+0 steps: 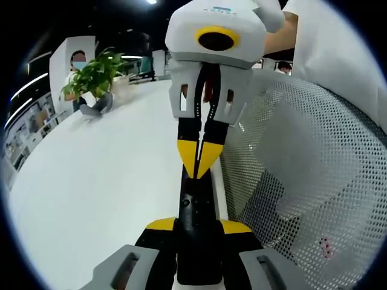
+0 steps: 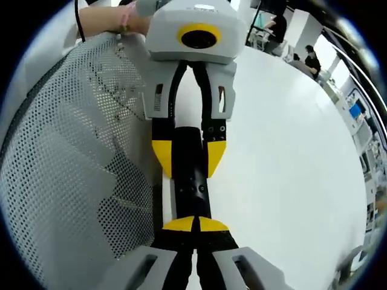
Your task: Press the specified remote control buttons in sequence, fully releasing each button before pressing the next.
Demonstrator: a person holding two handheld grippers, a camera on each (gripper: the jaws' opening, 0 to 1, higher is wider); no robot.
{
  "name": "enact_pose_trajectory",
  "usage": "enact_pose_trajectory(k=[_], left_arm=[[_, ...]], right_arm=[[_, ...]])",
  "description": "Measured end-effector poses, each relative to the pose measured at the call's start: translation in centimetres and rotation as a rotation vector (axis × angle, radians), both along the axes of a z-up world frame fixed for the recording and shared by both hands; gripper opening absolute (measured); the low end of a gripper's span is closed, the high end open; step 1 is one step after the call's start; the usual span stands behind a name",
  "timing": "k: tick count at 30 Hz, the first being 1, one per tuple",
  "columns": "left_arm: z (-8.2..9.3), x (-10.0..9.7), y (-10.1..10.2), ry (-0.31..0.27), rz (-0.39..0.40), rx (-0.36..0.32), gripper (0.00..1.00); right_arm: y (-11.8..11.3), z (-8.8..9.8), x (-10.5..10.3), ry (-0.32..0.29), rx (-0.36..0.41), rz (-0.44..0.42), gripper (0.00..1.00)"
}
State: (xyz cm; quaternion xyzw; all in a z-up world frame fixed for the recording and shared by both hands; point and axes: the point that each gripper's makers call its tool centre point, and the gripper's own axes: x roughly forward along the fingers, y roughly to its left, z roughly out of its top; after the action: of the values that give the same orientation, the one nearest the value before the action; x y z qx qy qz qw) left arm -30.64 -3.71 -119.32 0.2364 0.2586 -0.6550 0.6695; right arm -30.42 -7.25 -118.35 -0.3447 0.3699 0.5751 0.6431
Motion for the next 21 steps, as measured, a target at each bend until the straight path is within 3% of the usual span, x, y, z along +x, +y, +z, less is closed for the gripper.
enact_pose_trajectory(k=[7, 13, 21], left_arm=[[0.0, 0.0, 0.0, 0.002, 0.003, -0.003, 0.25], [0.0, 0.0, 0.0, 0.000, 0.001, -0.001, 0.25], [0.0, 0.0, 0.0, 0.001, 0.004, -0.001, 0.25]], right_arm=[[0.5, 0.3, -0.7, -0.013, 0.031, 0.058, 0.00], [1.2, -0.2, -0.3, -0.064, -0.025, 0.115, 0.00], [1.2, -0.3, 0.0, -0.035, -0.048, 0.057, 0.00]])
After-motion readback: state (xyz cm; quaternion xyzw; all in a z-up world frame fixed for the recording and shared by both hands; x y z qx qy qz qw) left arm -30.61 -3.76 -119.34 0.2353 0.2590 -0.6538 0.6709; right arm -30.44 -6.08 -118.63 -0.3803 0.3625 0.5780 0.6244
